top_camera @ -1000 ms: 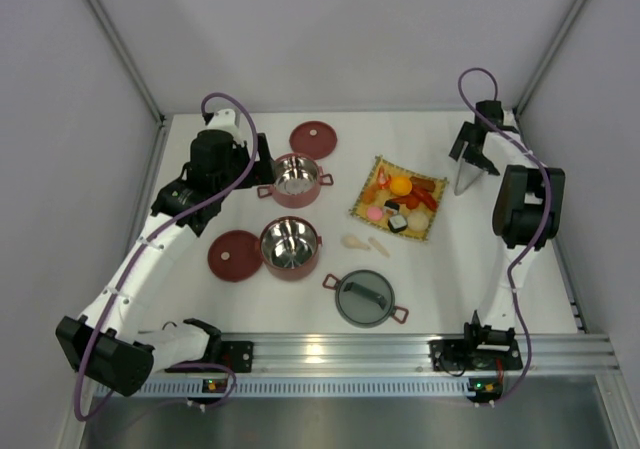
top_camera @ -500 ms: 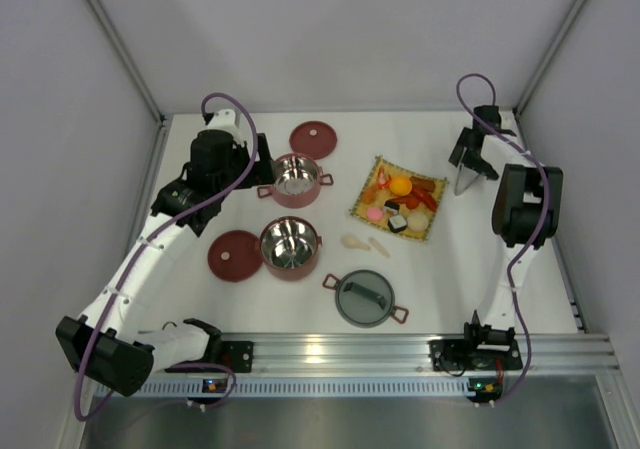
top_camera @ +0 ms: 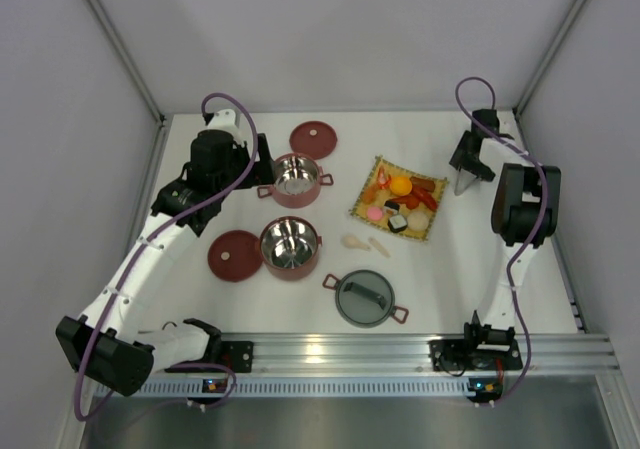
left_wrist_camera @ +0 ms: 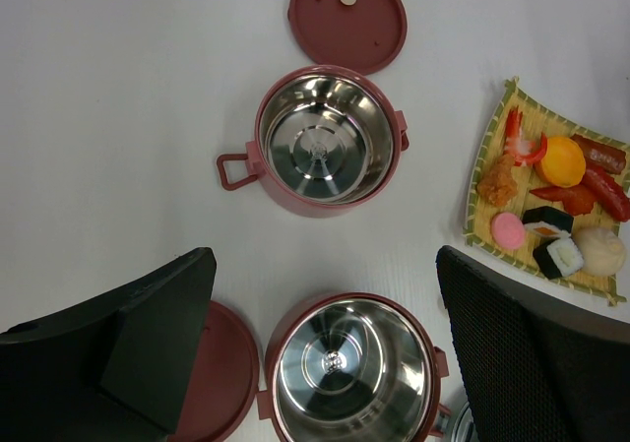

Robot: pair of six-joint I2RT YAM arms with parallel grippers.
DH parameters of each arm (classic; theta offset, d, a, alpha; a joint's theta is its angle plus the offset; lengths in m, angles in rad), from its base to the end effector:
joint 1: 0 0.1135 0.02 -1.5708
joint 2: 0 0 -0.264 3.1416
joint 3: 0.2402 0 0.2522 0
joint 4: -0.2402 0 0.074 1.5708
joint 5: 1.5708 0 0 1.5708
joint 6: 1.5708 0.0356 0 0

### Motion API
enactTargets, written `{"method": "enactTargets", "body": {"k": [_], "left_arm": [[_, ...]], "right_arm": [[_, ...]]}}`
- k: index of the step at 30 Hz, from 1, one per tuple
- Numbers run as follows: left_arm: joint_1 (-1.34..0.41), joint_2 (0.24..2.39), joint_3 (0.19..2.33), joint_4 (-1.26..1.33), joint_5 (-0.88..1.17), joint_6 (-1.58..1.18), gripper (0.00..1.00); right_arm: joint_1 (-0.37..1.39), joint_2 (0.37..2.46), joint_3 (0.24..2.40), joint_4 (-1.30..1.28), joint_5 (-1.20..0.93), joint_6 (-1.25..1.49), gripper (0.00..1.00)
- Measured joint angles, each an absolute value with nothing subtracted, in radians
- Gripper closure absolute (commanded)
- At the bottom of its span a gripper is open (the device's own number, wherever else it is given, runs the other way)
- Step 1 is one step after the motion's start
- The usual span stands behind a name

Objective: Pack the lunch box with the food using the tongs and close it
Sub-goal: Pick up the clamp at the center of the board.

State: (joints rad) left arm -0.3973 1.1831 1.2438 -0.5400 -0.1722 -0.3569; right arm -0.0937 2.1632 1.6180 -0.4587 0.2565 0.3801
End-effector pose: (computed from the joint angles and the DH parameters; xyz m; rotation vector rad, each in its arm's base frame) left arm 0.2401 -0.0941 0.3824 -0.0661 2.0542 -0.2942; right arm 0.4633 -0.0526 0.1653 0.6882 2.4444 -0.2184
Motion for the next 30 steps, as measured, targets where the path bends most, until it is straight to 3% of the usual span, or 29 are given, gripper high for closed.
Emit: {"method": "enactTargets", "body": {"k": [22, 30], "left_arm": [[-0.397, 1.183, 1.244, -0.54, -0.165, -0.357, 0.01], [-0.397, 1.183, 1.244, -0.54, -0.153, -0.357, 0.01]], "right_arm": [[-0.077, 2.095, 1.503, -0.385, 0.279, 0.396, 0.64], [-0.073, 1.985, 1.399, -0.399, 0.285, 0.387, 0.59]]}}
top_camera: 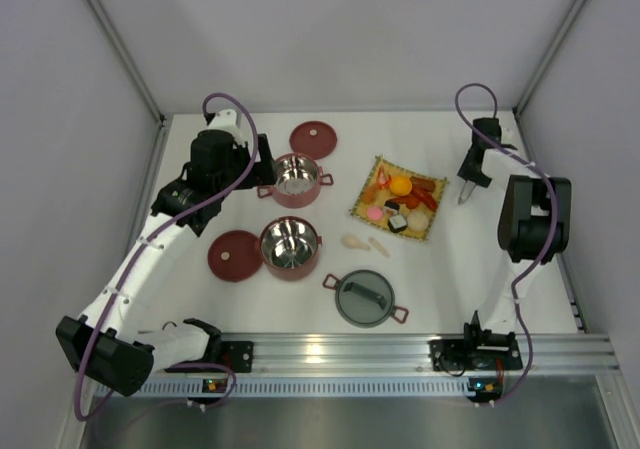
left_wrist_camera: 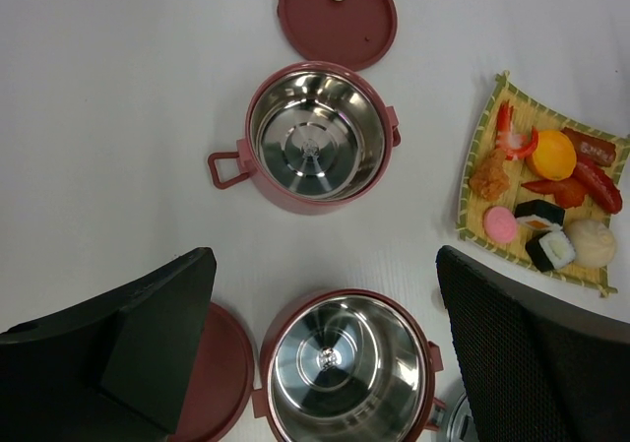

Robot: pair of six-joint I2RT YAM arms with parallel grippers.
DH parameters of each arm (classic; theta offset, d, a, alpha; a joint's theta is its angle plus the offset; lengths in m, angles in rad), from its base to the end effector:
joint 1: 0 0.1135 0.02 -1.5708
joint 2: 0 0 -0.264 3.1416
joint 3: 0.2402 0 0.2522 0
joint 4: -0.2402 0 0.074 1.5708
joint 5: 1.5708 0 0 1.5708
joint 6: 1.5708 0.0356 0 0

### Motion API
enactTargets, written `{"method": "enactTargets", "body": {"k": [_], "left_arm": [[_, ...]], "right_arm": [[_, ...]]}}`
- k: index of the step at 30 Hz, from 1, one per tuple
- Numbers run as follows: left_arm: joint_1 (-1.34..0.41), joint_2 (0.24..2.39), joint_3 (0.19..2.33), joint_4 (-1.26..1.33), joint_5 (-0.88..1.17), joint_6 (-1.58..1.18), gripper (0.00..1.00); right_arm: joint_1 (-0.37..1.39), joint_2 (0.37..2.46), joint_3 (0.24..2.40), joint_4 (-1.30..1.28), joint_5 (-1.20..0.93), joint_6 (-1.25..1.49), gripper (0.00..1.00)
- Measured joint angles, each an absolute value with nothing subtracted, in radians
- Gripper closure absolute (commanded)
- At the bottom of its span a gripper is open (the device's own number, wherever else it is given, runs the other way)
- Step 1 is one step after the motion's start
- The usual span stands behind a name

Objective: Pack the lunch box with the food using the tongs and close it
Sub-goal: Pick up the clamp at the center of the board.

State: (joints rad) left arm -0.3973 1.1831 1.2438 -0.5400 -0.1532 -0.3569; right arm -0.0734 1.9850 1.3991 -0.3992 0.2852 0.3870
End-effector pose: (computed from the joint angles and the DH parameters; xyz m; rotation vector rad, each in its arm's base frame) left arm 0.2400 -0.0948 0.3823 -0.0543 2.0578 -0.3131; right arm 0.4214 -0.0410 0.1796 0.6789 2.4202 -0.2379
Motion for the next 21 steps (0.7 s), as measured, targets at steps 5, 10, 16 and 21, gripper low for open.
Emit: {"method": "enactTargets", "body": {"k": [5, 10, 16, 21], "left_arm": [[-0.397, 1.183, 1.244, -0.54, -0.146, -0.357, 0.01], [-0.397, 1.183, 1.244, -0.54, -0.146, -0.357, 0.01], [-0.397, 1.183, 1.244, -0.54, -0.146, -0.357, 0.01], [-0.397, 1.183, 1.244, -0.54, -0.146, -0.357, 0.01]], "right_arm": [[-0.073, 1.917, 1.393, -0.398, 0.29, 0.378, 0.57], [-0.073, 1.909, 1.388, -0.397, 0.292, 0.368, 0.56], [-0.073, 1.956, 1.387, -0.397, 0.292, 0.366, 0.56], [-0.073, 2.012, 1.386, -0.393, 0.291, 0.363, 0.55]]}}
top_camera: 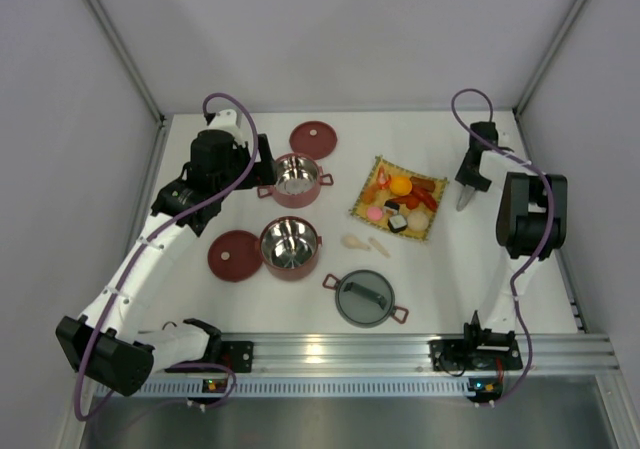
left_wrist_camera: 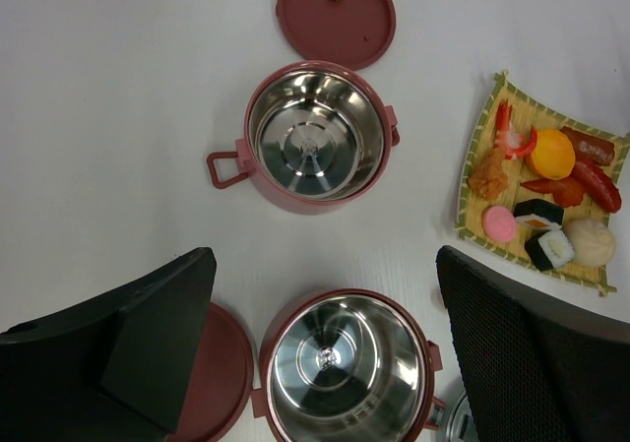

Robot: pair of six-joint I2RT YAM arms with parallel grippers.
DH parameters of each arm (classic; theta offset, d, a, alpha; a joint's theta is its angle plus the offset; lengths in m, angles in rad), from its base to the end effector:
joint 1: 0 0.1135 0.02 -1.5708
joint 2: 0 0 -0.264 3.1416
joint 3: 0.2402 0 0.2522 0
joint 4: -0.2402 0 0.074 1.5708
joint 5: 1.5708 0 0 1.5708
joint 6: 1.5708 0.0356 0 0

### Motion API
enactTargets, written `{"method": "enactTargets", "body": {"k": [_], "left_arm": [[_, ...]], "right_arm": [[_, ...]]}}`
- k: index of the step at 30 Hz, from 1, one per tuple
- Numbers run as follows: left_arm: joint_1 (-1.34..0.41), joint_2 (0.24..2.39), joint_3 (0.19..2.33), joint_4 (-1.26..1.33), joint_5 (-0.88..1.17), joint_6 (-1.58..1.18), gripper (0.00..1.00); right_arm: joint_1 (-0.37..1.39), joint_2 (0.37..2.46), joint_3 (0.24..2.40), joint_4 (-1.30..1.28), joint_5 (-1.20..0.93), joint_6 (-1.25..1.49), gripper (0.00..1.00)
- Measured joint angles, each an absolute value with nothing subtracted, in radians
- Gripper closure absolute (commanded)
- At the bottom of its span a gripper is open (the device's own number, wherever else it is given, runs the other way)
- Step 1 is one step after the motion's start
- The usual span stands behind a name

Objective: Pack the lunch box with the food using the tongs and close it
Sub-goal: Pick up the clamp at the center of the board.

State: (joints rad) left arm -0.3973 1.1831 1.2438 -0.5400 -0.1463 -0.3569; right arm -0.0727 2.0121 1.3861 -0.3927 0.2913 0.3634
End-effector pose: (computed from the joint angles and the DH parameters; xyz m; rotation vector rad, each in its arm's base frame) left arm 0.2399 -0.0950 0.3823 -0.0500 2.0591 -0.3199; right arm 0.4213 -0.0409 0.1653 0.6534 2.4603 -0.2648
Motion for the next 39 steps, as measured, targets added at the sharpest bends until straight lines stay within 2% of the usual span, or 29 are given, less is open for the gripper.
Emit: {"method": "enactTargets", "body": {"k": [4, 8, 11, 14, 15, 16, 33, 38, 39], "left_arm": [[-0.397, 1.183, 1.244, -0.54, -0.146, -0.357, 0.01], [-0.397, 1.183, 1.244, -0.54, -0.146, -0.357, 0.01], [-0.397, 1.183, 1.244, -0.54, -0.146, -0.357, 0.01], [-0.397, 1.183, 1.244, -0.54, -0.146, -0.357, 0.01], [-0.397, 1.183, 1.244, -0.54, -0.146, -0.357, 0.01], [-0.397, 1.183, 1.244, -0.54, -0.146, -0.357, 0.01], [-0.397, 1.183, 1.244, -0.54, -0.146, -0.357, 0.01], [-0.397, 1.183, 1.244, -0.54, -0.146, -0.357, 0.01], [-0.397, 1.183, 1.244, -0.54, -0.146, -0.357, 0.01]], "right_arm": [[-0.072, 2.017, 1.39, -0.39, 0.292, 0.36, 0.55], [-0.072, 2.026, 1.406, -0.392, 0.292, 0.359, 0.46], [-0.072, 2.03, 1.41, -0.39, 0.294, 0.359, 0.28], [-0.073, 2.03, 1.41, -0.387, 0.296, 0.36, 0.15], [-0.073, 2.03, 1.41, -0.387, 0.296, 0.361, 0.03], [-0.073, 2.031, 1.41, -0.385, 0.296, 0.362, 0.01], [-0.073, 2.03, 1.401, -0.366, 0.283, 0.36, 0.01], [-0.072, 2.03, 1.401, -0.366, 0.283, 0.363, 0.09], [-0.072, 2.03, 1.401, -0.366, 0.283, 0.363, 0.16]]}}
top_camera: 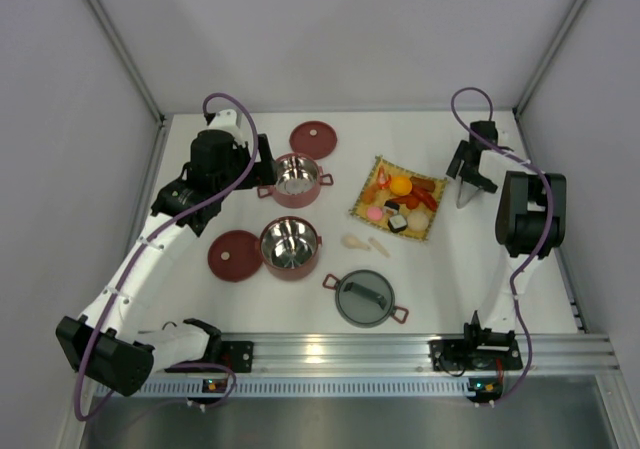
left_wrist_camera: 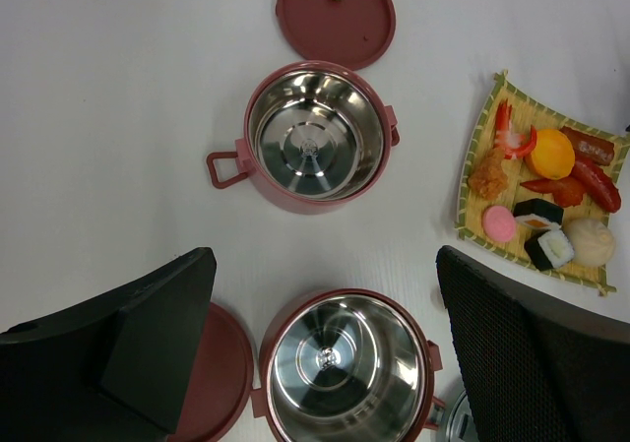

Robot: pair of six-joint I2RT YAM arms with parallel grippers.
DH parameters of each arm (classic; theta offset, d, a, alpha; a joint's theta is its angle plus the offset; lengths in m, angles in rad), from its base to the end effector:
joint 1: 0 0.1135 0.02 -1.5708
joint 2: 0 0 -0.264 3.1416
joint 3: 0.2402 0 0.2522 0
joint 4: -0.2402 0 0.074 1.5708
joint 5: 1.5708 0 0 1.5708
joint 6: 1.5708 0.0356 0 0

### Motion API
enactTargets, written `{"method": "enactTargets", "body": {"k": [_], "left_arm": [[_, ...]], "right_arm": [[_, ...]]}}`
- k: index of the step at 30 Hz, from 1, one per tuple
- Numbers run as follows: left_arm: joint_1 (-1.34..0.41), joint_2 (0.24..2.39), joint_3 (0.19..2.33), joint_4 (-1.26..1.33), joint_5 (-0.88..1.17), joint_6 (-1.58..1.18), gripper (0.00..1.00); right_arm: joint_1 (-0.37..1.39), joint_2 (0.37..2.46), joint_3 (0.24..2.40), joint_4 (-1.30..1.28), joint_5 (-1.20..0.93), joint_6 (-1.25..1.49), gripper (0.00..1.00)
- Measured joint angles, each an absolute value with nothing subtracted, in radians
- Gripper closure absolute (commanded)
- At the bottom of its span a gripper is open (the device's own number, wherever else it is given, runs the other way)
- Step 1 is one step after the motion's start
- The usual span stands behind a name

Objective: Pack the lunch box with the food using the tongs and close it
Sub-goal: Pick up the clamp at the center of the board.

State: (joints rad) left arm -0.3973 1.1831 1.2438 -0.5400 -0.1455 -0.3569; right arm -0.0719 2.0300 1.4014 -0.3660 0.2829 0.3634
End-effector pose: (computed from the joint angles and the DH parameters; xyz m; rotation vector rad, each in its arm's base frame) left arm 0.2399 -0.0951 0.3823 -0.0495 2.0593 -0.3207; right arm 0.4275 -0.0408 0.1639 0.6486 2.4397 -0.2468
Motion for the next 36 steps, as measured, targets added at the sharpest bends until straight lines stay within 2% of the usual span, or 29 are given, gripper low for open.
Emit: {"method": "enactTargets", "body": {"k": [2, 9, 12, 22, 36], "left_arm": [[-0.397, 1.183, 1.244, -0.54, -0.146, -0.357, 0.01], [-0.397, 1.183, 1.244, -0.54, -0.142, -0.357, 0.01], [-0.397, 1.183, 1.244, -0.54, -0.142, -0.357, 0.01], [-0.397, 1.183, 1.244, -0.54, -0.129, -0.357, 0.01], [-0.397, 1.183, 1.244, -0.54, -0.127, -0.357, 0.01]], "right_arm": [[-0.072, 2.03, 1.401, -0.364, 0.277, 0.367, 0.2], [-0.067, 2.027, 1.394, -0.358, 0.269, 0.371, 0.49], [-0.067, 2.019, 1.385, -0.359, 0.27, 0.369, 0.54], [-0.067, 1.956, 1.335, -0.413, 0.289, 0.357, 0.53], [-0.067, 1.652, 1.333, -0.469, 0.305, 0.34, 0.52]]}}
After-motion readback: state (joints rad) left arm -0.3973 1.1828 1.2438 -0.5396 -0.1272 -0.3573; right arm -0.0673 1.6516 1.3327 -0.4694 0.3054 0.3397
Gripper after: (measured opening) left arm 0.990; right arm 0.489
